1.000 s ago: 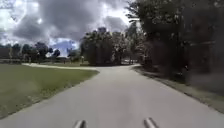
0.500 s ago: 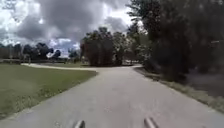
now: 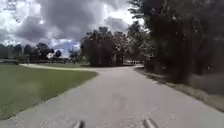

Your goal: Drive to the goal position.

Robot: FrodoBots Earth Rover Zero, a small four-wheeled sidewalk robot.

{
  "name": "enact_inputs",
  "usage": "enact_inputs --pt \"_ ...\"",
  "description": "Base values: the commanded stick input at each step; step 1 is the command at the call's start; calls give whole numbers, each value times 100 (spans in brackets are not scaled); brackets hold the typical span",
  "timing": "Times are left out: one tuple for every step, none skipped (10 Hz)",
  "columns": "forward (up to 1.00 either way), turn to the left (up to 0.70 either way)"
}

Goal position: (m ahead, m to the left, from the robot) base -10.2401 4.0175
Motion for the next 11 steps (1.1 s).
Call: enact_inputs --pt "70 0" --pt "70 0" --pt "70 0" --pt "70 0" --pt "70 0" --pt "70 0" --pt "70 0" --pt "70 0" --pt "70 0" --pt "70 0" --pt "70 0"
